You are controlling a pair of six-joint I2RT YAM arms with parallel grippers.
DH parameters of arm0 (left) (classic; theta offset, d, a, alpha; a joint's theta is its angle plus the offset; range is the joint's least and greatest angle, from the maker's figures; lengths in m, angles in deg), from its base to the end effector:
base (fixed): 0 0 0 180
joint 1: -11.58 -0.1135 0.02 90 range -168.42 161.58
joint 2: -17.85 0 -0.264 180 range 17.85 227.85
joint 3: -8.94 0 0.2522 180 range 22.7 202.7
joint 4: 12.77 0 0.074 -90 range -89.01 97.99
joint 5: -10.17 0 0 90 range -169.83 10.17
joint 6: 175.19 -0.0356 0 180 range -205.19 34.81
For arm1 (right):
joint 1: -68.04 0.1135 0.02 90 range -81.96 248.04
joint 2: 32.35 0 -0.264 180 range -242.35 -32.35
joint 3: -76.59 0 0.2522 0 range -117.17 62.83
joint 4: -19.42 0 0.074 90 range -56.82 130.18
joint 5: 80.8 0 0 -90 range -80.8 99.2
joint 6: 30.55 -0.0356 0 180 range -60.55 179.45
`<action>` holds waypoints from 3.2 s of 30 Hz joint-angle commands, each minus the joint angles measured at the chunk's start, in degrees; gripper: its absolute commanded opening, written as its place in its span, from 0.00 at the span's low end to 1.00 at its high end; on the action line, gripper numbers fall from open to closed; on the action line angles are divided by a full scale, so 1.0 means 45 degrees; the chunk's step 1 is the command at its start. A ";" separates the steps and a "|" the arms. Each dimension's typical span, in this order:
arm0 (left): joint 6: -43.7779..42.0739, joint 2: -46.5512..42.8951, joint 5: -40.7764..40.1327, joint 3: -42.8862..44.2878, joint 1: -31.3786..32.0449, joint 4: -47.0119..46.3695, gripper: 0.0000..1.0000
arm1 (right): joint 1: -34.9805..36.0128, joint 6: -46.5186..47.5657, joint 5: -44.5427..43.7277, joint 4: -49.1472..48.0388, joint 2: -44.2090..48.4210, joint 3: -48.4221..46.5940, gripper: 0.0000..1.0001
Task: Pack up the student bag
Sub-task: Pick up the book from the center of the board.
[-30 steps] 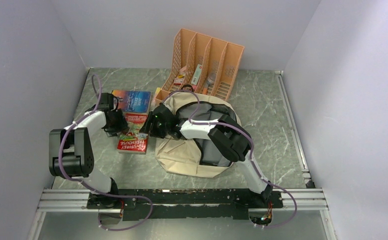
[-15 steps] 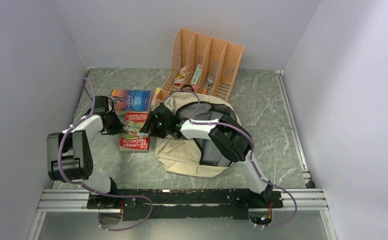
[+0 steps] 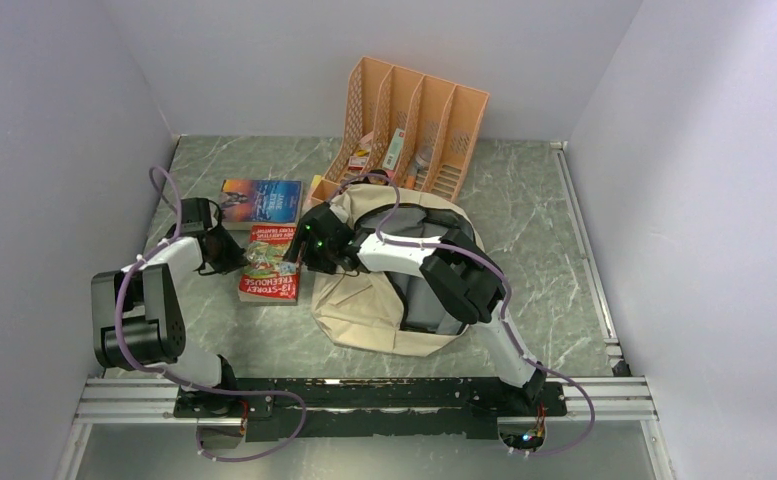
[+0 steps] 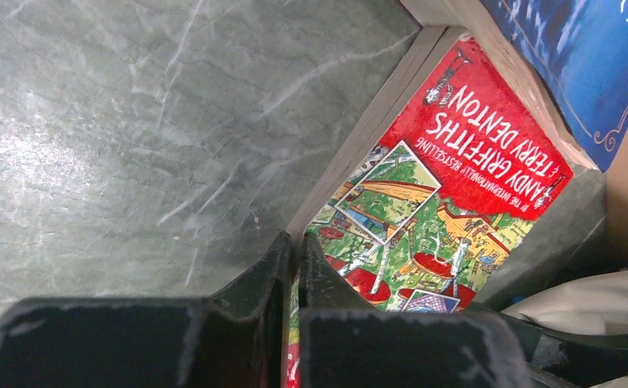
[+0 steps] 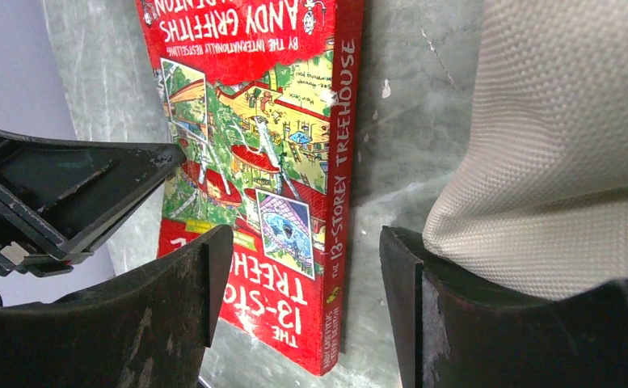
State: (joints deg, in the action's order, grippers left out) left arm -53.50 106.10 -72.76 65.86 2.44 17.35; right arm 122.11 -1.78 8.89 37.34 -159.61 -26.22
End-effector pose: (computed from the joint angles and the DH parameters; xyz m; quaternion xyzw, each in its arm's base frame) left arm 0.2768 0.0401 0.1502 -0.3232 0.9118 -0.1067 0.2297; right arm 0.2879 0.3970 0.1454 0.0582 0.9130 0.3398 0.2182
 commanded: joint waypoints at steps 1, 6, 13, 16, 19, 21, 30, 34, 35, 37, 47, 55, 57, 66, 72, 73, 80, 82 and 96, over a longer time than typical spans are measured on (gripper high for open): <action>0.0140 0.1176 -0.1527 -0.1391 -0.0342 0.0910 0.05 | -0.0283 -0.0105 -0.0662 0.1555 -0.0748 0.0190 0.71; 0.0132 0.1284 -0.1551 -0.1419 -0.0379 0.0893 0.05 | -0.0428 -0.0585 0.0416 0.0531 -0.1191 0.0412 0.67; 0.0113 0.1341 -0.1533 -0.1446 -0.0390 0.0847 0.05 | -0.0549 -0.1716 0.1018 -0.0031 -0.1537 0.0591 0.64; 0.0105 0.1414 -0.1427 -0.1464 -0.0400 0.0772 0.05 | -0.0549 -0.2368 0.1276 -0.0514 -0.1507 0.0902 0.64; 0.0031 0.1456 -0.1202 -0.1485 -0.0395 0.0659 0.05 | -0.0550 -0.2938 0.1831 -0.1731 -0.1542 0.1259 0.63; -0.0027 0.1560 -0.1031 -0.1504 -0.0389 0.0559 0.05 | -0.0557 -0.3226 0.2509 -0.3637 -0.1525 0.1828 0.61; -0.0161 0.1640 -0.0551 -0.1602 -0.0394 0.0312 0.05 | -0.0550 -0.3664 0.3941 -0.8082 -0.1482 0.2613 0.47; -0.0221 0.1587 -0.0425 -0.1592 -0.0382 0.0339 0.05 | -0.0559 -0.2740 0.3118 -0.6475 -0.1388 0.1969 0.36; -0.0238 0.1545 -0.0420 -0.1574 -0.0378 0.0414 0.06 | -0.0568 -0.2506 0.2924 -0.6132 -0.1388 0.1825 0.30; -0.0272 0.1364 -0.0443 -0.1484 -0.0389 0.0560 0.09 | -0.0569 -0.1999 0.2616 -0.5847 -0.1355 0.1611 0.18; -0.0847 -0.2229 -0.2180 0.0432 -0.0407 0.3122 0.63 | -0.0578 0.0693 0.1422 -0.5068 0.0556 0.2386 0.00; -0.2162 -0.5547 -0.0959 0.2613 -0.0259 0.3320 0.84 | -0.0641 0.3888 0.1898 -0.4576 0.3251 0.2641 0.00; -0.2450 -0.5792 0.0135 0.2751 -0.0157 0.2972 0.82 | -0.0718 0.4672 0.2098 -0.4233 0.3908 0.2693 0.00; -0.5104 -0.5701 0.3431 0.4983 0.2315 0.1520 0.81 | -0.1707 0.8721 0.2659 -0.2151 0.7828 0.4261 0.00; -0.6537 -0.6880 0.4969 0.4087 0.4412 -0.2437 0.97 | -0.2949 1.1372 0.3605 0.0887 1.0855 0.5127 0.00; -0.6724 -0.7155 0.5340 0.3699 0.4598 -0.3281 0.97 | -0.3012 1.1897 0.3684 0.1528 1.1217 0.5133 0.00; -0.9103 -0.6612 1.0281 0.3592 0.5979 -0.4851 0.96 | -0.3072 1.5576 0.6206 0.5679 1.2116 0.4089 0.00; -1.0053 -0.6205 1.0729 0.4062 0.6453 -0.3844 0.96 | -0.3082 1.5989 0.6467 0.6002 1.2431 0.4142 0.00; -1.2491 -0.5357 1.0850 0.4806 0.8749 -0.0126 0.94 | -0.3074 1.7158 0.7012 0.5768 1.4121 0.4386 0.00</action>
State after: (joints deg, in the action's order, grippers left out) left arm -106.40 82.65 -26.23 86.82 41.28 14.62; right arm 108.27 72.44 38.31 65.12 -99.62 -5.57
